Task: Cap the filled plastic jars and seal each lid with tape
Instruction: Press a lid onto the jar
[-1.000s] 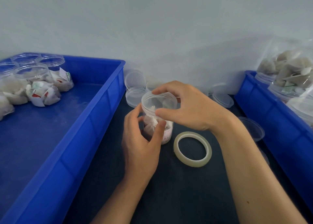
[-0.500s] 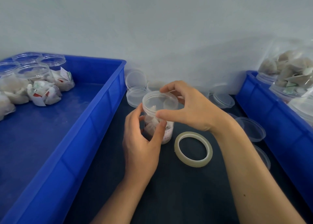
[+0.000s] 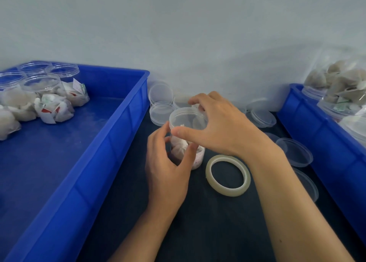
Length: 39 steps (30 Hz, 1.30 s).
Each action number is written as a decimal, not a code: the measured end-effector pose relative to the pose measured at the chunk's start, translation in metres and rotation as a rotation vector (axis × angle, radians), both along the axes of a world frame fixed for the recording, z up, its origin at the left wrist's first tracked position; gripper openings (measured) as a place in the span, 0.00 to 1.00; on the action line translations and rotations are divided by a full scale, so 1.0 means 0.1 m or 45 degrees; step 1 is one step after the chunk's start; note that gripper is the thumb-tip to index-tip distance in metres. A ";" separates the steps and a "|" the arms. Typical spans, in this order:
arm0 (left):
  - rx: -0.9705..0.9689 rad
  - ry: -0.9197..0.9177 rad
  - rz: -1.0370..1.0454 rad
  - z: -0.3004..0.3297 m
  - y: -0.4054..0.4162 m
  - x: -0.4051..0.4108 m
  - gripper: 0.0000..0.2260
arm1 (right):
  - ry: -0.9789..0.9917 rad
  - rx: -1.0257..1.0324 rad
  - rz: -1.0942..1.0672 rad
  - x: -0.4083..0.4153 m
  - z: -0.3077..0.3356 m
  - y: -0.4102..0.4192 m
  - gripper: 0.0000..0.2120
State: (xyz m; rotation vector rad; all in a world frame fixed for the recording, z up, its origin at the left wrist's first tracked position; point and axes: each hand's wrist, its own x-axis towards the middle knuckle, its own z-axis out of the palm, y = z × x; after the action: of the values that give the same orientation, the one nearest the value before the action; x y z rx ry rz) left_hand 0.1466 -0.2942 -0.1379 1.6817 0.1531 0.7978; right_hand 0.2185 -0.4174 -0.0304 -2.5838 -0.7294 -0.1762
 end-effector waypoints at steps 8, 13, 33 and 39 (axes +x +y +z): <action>-0.014 -0.009 -0.007 0.02 -0.01 -0.01 0.29 | 0.163 0.049 0.128 -0.04 0.07 0.00 0.33; -0.008 0.011 0.003 0.00 -0.01 -0.01 0.29 | -0.080 -0.190 -0.106 -0.07 0.05 0.07 0.40; -0.023 0.008 -0.011 0.01 -0.02 -0.03 0.29 | 0.064 -0.105 -0.020 -0.08 0.09 0.01 0.41; -0.050 0.006 -0.027 0.00 -0.02 -0.02 0.30 | 0.159 -0.139 0.083 -0.07 0.08 0.01 0.40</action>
State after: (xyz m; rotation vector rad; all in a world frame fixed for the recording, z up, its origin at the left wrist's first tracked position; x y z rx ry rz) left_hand 0.1443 -0.2961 -0.1379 1.6461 0.1533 0.7706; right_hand 0.2111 -0.4168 -0.0222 -2.6408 -0.7960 0.0459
